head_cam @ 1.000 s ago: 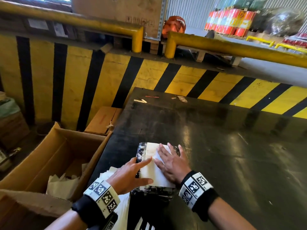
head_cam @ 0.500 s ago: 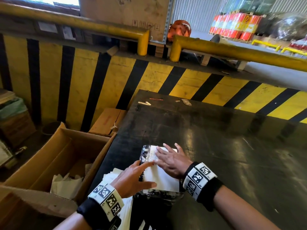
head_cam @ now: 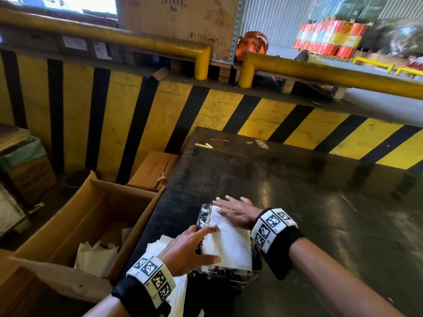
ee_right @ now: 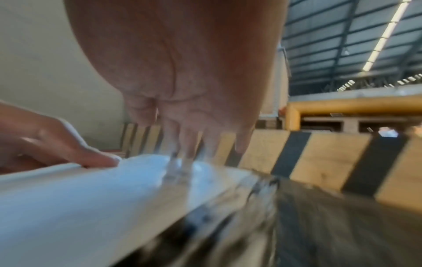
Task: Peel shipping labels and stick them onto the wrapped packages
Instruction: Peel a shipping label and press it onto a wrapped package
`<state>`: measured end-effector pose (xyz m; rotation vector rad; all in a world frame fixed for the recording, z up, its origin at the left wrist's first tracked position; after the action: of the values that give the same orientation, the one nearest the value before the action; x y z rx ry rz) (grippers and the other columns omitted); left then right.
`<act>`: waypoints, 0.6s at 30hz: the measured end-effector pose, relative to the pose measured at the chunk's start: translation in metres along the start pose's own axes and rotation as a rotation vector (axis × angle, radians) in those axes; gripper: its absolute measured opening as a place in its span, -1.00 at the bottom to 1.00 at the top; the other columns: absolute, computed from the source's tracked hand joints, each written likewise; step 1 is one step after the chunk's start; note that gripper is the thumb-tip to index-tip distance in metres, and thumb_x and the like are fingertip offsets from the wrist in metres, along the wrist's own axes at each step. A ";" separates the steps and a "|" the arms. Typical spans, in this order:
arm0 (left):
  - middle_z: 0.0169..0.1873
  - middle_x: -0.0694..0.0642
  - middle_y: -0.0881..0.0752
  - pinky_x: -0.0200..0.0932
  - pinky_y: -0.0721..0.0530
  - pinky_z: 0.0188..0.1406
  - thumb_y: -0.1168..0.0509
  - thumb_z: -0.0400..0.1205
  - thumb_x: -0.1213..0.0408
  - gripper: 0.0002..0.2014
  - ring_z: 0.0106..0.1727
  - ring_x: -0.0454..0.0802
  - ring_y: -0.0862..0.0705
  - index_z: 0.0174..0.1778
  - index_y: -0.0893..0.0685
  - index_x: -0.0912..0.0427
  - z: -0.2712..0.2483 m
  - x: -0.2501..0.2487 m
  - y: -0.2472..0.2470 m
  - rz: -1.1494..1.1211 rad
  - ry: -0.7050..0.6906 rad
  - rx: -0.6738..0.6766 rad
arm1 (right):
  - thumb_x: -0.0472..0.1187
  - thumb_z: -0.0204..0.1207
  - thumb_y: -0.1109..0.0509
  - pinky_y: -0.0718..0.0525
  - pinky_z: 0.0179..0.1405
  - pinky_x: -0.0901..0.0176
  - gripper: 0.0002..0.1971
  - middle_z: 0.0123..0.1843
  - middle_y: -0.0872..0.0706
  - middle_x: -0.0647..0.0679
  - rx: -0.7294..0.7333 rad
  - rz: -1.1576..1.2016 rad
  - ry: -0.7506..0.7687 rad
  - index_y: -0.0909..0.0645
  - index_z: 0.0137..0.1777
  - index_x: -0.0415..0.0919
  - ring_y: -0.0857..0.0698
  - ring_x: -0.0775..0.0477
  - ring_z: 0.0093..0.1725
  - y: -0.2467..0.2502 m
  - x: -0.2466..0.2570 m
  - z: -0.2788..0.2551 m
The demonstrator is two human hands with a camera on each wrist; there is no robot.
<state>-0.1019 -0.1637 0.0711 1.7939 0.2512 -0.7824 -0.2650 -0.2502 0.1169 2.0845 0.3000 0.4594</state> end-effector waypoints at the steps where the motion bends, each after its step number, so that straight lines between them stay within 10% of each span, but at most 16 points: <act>1: 0.42 -0.02 -0.43 -0.10 -0.57 0.25 -0.33 0.44 -0.29 -0.27 0.31 -0.06 -0.51 0.50 -0.17 -0.39 0.000 0.000 -0.001 0.003 0.001 0.001 | 0.04 0.75 0.13 0.24 0.60 -0.13 -0.52 0.71 -0.05 0.11 -0.010 -0.064 0.026 -0.11 0.65 0.04 0.08 0.01 0.69 0.002 0.000 -0.004; 18: 0.54 -0.06 -0.34 -0.08 -0.52 0.31 -0.30 0.44 -0.31 -0.25 0.45 -0.02 -0.42 0.54 -0.15 -0.40 0.002 0.001 0.000 -0.005 0.046 0.015 | -0.02 0.74 0.09 0.30 0.59 -0.27 -0.47 0.72 0.15 0.07 -0.116 -0.265 -0.009 0.08 0.68 -0.03 0.14 -0.03 0.69 -0.036 -0.034 -0.062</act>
<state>-0.1020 -0.1658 0.0698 1.8275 0.2802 -0.7490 -0.3237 -0.1968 0.1091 1.8996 0.5248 0.3005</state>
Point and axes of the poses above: each hand's wrist, its own z-axis towards the middle knuckle, its own y-axis out of the back of the hand, x = y × z, the point moved 2 cm from there along z, towards the middle knuckle
